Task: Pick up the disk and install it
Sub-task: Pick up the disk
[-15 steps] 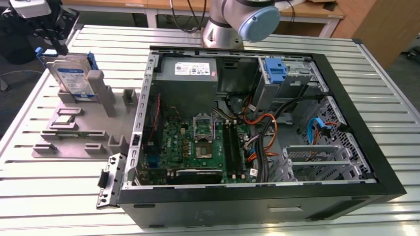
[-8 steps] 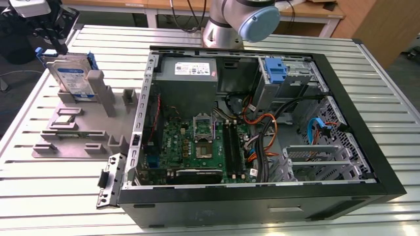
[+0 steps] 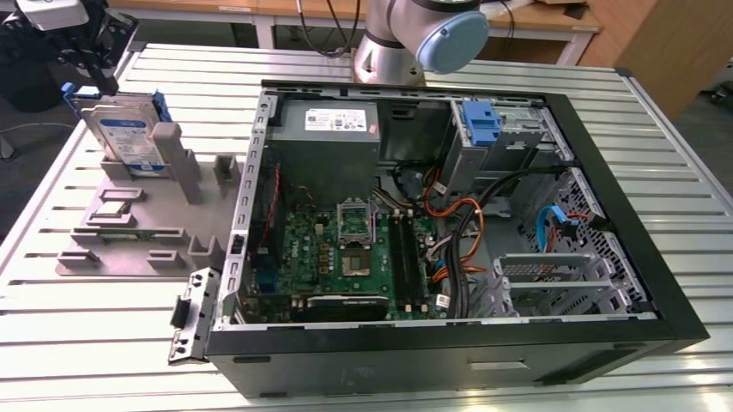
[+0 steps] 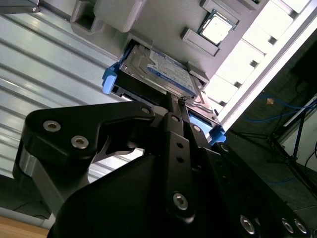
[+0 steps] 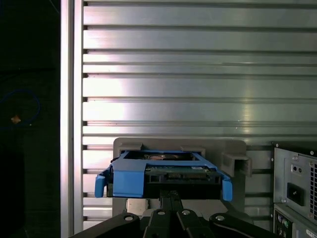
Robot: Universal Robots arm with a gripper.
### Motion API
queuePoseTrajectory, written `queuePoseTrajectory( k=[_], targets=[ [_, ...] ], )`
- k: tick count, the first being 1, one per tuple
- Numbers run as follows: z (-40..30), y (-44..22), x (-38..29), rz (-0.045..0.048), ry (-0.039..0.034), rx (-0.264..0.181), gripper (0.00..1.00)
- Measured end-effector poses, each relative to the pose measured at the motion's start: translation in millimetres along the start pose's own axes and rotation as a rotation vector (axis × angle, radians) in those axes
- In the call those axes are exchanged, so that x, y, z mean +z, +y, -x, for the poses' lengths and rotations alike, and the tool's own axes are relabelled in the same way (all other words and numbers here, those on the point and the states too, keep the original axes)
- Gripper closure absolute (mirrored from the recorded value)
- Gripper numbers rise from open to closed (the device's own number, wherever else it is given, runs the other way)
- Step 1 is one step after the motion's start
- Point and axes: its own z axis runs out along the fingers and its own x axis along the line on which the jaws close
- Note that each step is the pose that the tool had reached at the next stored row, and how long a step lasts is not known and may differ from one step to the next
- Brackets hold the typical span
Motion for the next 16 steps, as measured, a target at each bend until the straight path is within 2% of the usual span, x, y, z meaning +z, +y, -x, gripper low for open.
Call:
queuePoseTrajectory(
  k=[4, 16],
  targets=[
    [0.0, 0.0, 0.0, 0.0002, 0.0001, -0.020, 0.90],
    [0.0, 0.0, 0.1, 0.0029, 0.0005, -0.237, 0.90]
  ],
)
